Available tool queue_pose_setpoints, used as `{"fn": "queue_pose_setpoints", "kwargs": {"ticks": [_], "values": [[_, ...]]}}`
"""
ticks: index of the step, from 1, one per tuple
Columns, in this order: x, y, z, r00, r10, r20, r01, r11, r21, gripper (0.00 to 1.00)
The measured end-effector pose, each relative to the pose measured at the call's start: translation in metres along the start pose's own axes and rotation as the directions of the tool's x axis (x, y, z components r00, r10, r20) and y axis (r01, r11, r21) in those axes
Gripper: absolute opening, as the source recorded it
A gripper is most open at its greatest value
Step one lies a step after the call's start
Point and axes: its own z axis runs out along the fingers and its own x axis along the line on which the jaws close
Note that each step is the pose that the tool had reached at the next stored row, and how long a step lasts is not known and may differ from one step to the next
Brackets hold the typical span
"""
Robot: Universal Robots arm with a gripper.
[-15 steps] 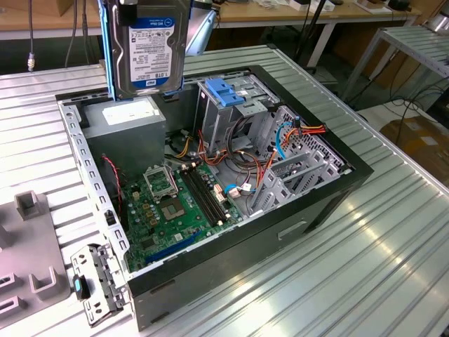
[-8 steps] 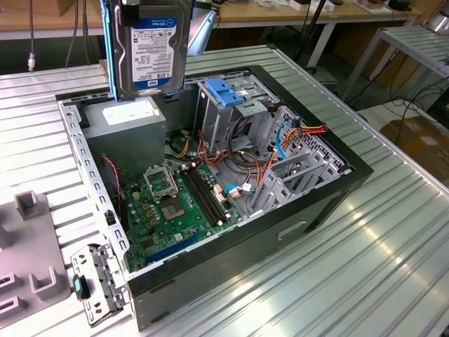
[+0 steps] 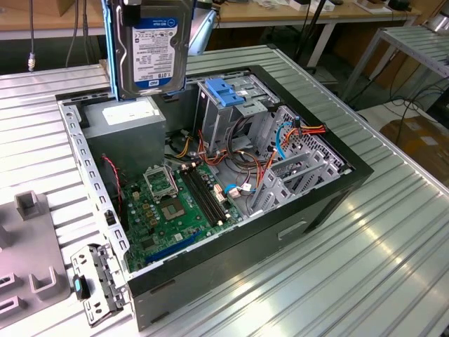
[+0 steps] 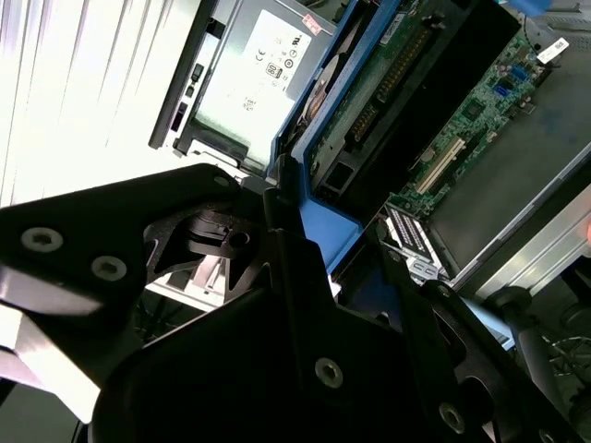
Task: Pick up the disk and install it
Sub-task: 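Insert the disk into the insertion slot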
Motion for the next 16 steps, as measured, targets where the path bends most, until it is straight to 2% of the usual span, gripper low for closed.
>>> {"fn": "queue_pose_setpoints", "kwargs": {"ticks": [6, 8, 10, 16], "values": [[-0.0001, -0.0018, 0.0002, 1.0000, 0.000, -0.0004, 0.000, 1.0000, 0.0000, 0.37], [-0.0002, -0.0067, 0.0005, 1.0000, 0.000, -0.0010, 0.000, 1.0000, 0.0000, 0.37], [-0.0005, -0.0147, 0.0008, 1.0000, 0.000, -0.0012, 0.000, 1.0000, 0.0000, 0.37], [-0.0006, -0.0200, 0.0010, 1.0000, 0.000, -0.0013, 0.000, 1.0000, 0.0000, 0.37]]}}
